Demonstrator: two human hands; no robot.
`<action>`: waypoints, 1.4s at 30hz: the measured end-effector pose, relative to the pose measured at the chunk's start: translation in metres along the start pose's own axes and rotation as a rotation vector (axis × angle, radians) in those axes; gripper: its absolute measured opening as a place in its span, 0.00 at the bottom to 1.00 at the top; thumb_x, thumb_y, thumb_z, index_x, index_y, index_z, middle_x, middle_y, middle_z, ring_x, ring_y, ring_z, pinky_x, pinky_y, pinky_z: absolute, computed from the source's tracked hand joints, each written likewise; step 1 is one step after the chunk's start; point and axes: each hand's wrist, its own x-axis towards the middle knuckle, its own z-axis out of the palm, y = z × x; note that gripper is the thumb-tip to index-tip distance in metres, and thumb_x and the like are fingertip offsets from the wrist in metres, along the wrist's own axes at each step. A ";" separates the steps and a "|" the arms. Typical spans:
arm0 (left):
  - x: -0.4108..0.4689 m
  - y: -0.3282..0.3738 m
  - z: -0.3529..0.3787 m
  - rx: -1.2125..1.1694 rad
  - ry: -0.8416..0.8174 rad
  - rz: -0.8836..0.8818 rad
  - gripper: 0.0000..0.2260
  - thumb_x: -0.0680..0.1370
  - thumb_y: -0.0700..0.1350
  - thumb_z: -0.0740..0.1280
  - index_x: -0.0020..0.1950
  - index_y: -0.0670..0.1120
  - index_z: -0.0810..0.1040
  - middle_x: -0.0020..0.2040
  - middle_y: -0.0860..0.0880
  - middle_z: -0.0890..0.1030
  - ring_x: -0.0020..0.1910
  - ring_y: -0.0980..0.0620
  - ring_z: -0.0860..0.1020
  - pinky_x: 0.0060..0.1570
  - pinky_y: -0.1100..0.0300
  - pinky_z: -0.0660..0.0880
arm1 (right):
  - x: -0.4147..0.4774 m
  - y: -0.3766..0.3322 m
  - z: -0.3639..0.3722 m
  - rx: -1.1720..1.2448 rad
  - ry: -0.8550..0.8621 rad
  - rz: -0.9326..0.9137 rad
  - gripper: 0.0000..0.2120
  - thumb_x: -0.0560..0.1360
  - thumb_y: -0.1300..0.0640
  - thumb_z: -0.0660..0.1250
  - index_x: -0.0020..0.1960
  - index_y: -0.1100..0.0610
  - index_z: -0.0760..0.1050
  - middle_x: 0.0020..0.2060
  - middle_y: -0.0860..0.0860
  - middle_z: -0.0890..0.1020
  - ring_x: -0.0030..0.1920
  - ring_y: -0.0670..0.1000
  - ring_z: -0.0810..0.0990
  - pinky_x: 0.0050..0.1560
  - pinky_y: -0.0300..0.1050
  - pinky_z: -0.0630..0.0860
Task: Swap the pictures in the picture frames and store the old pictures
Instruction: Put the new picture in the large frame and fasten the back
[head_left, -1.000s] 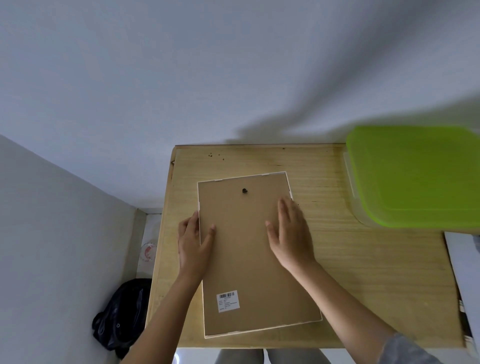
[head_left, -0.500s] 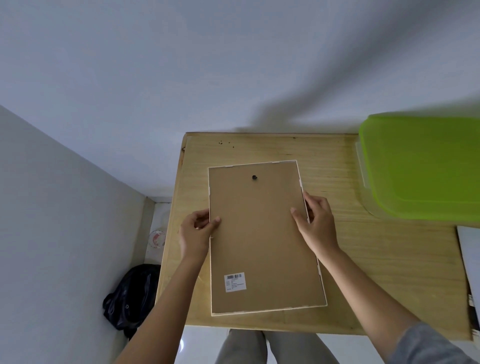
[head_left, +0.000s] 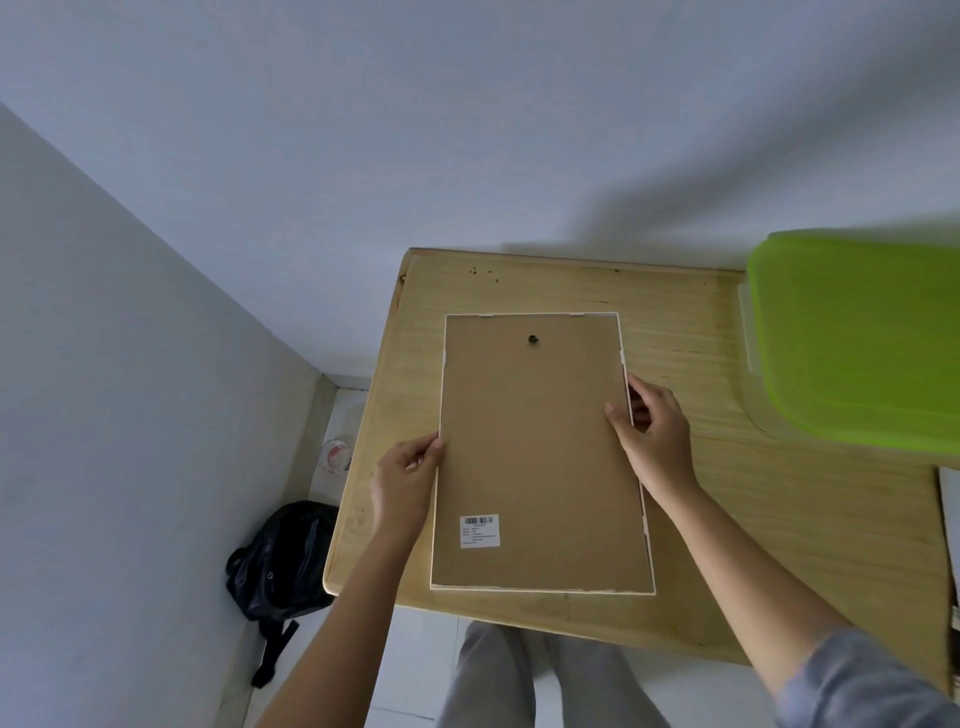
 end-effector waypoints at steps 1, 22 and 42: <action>0.000 0.001 0.002 -0.027 0.027 -0.039 0.07 0.75 0.46 0.69 0.51 0.49 0.82 0.47 0.53 0.83 0.49 0.56 0.80 0.53 0.60 0.75 | 0.001 0.000 -0.001 0.002 -0.011 -0.003 0.21 0.73 0.59 0.68 0.66 0.57 0.71 0.51 0.50 0.73 0.47 0.47 0.74 0.49 0.34 0.70; -0.004 0.022 0.016 0.039 0.206 -0.098 0.05 0.70 0.44 0.74 0.41 0.44 0.82 0.33 0.53 0.79 0.34 0.58 0.76 0.36 0.67 0.69 | 0.004 0.004 -0.003 -0.007 -0.043 -0.018 0.21 0.74 0.61 0.68 0.66 0.61 0.70 0.56 0.57 0.73 0.50 0.50 0.76 0.56 0.42 0.72; -0.077 -0.032 -0.002 0.161 -0.145 0.062 0.48 0.56 0.62 0.75 0.72 0.52 0.62 0.62 0.54 0.65 0.62 0.51 0.71 0.61 0.51 0.73 | -0.063 0.017 -0.028 -0.241 -0.229 -0.209 0.41 0.65 0.50 0.76 0.71 0.63 0.61 0.63 0.57 0.68 0.62 0.51 0.66 0.61 0.30 0.56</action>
